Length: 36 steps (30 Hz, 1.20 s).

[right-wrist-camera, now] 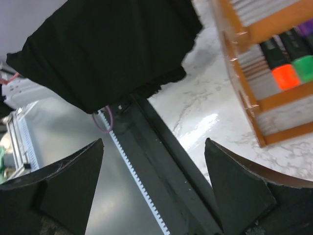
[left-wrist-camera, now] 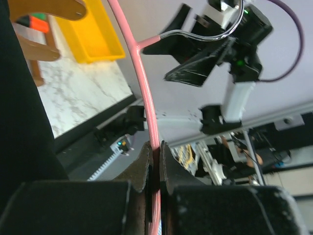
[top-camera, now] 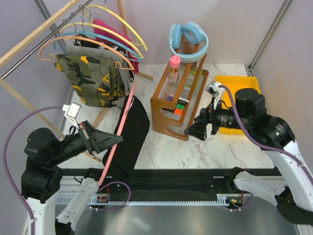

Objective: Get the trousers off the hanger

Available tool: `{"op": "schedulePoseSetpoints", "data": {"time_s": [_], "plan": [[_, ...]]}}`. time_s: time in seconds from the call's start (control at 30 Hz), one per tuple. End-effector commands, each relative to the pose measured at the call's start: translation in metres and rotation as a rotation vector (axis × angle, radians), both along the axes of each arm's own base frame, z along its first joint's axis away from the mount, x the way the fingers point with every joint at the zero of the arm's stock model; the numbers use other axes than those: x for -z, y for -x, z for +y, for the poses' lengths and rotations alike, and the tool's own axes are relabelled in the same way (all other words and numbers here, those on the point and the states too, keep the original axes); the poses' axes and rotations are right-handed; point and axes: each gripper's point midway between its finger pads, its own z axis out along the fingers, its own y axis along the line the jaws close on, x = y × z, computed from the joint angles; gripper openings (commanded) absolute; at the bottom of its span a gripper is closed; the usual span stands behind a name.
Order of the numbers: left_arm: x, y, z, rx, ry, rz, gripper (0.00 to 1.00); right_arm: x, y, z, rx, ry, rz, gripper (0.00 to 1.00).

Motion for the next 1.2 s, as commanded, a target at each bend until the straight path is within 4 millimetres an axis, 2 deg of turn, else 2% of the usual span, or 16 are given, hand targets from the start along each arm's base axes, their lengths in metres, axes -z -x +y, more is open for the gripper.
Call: {"op": "schedulePoseSetpoints", "data": {"time_s": [0.0, 0.03, 0.07, 0.17, 0.27, 0.43, 0.5, 0.6, 0.63, 0.67, 0.73, 0.8, 0.83, 0.93, 1.07, 1.17], "plan": [[-0.054, 0.042, -0.010, 0.198, 0.094, -0.178, 0.02, -0.017, 0.010, 0.043, -0.059, 0.010, -0.031, 0.92], [-0.055, 0.045, -0.010, 0.200, 0.098, -0.177, 0.02, -0.016, 0.004, 0.049, -0.015, 0.020, -0.038, 0.93], [-0.055, 0.046, -0.009, 0.197, 0.103, -0.173, 0.02, -0.022, 0.017, 0.065, -0.075, -0.007, -0.054, 0.93], [-0.058, 0.055, -0.008, 0.204, 0.122, -0.165, 0.02, -0.017, 0.034, 0.102, -0.154, -0.020, -0.046, 0.97], [-0.067, 0.067, -0.007, 0.221, 0.131, -0.186, 0.02, -0.020, 0.040, 0.124, -0.204, -0.070, -0.057, 0.98], [-0.086, 0.093, -0.004, 0.261, 0.151, -0.227, 0.02, -0.053, 0.028, 0.126, -0.166, -0.138, -0.134, 0.98], [-0.092, 0.104, -0.003, 0.285, 0.154, -0.241, 0.02, -0.055, 0.018, 0.129, -0.171, -0.131, -0.136, 0.98], [-0.096, 0.115, -0.001, 0.308, 0.155, -0.262, 0.02, -0.073, -0.002, 0.120, -0.130, -0.162, -0.169, 0.98], [-0.096, 0.117, -0.001, 0.310, 0.155, -0.266, 0.02, -0.083, -0.020, 0.112, -0.091, -0.187, -0.177, 0.98], [-0.096, 0.119, -0.001, 0.316, 0.152, -0.274, 0.02, -0.083, -0.027, 0.112, -0.085, -0.205, -0.149, 0.98], [-0.094, 0.120, -0.001, 0.321, 0.151, -0.269, 0.02, -0.093, -0.032, 0.113, -0.132, -0.246, -0.154, 0.98], [-0.094, 0.121, -0.001, 0.326, 0.150, -0.270, 0.02, -0.090, -0.036, 0.120, -0.163, -0.237, -0.141, 0.98], [-0.094, 0.121, -0.001, 0.326, 0.149, -0.271, 0.02, -0.098, -0.026, 0.124, -0.226, -0.258, -0.143, 0.98], [-0.092, 0.115, -0.002, 0.322, 0.147, -0.262, 0.02, -0.099, -0.011, 0.132, -0.337, -0.293, -0.131, 0.98], [-0.087, 0.109, -0.004, 0.333, 0.150, -0.238, 0.02, -0.087, -0.008, 0.135, -0.379, -0.278, -0.127, 0.98], [-0.087, 0.110, -0.004, 0.336, 0.151, -0.238, 0.02, -0.090, 0.000, 0.138, -0.429, -0.312, -0.119, 0.97]]}}
